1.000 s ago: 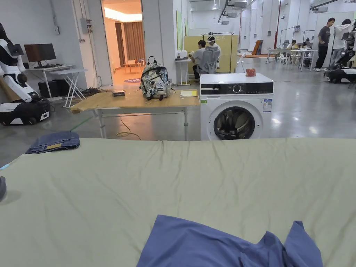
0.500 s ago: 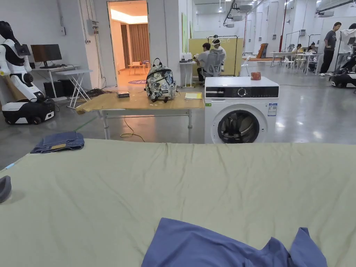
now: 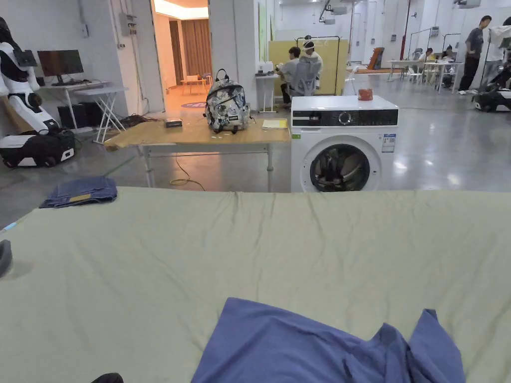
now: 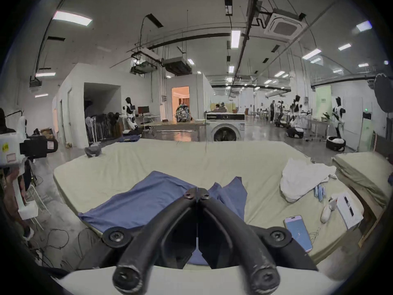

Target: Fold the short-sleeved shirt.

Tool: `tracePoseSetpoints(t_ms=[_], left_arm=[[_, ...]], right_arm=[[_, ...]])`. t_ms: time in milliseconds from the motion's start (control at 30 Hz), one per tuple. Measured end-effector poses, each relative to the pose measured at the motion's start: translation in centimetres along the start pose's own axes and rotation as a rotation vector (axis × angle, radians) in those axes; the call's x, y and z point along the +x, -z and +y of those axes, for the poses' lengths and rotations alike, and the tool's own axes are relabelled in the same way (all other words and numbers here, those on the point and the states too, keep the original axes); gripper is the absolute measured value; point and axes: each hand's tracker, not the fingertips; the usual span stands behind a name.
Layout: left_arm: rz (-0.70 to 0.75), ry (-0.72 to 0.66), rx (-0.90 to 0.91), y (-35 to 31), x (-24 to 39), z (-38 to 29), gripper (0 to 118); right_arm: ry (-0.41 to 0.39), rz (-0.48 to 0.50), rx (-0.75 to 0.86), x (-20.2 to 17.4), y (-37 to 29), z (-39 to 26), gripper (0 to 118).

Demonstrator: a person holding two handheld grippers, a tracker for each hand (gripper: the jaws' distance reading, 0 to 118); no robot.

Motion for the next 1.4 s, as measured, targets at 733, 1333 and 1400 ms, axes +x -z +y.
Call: tracePoseSetpoints(t_ms=[733, 1333, 1400], left_arm=[[0.207, -0.269, -0.432, 3.9, -11.4, -13.2, 71], [0.225, -0.075, -0.667, 9.1, -8.1, -17.1, 46], [0.227, -0.064, -0.670, 8.7, -7.7, -16.6, 18]], right_arm=[[0.141, 0.050, -0.158, 1.6, 1.7, -3.8, 0], [0.143, 0.030, -0.219, 1.7, 2.4, -4.6, 0], [0.141, 0.033, -0.224, 1.5, 2.6, -4.6, 0]])
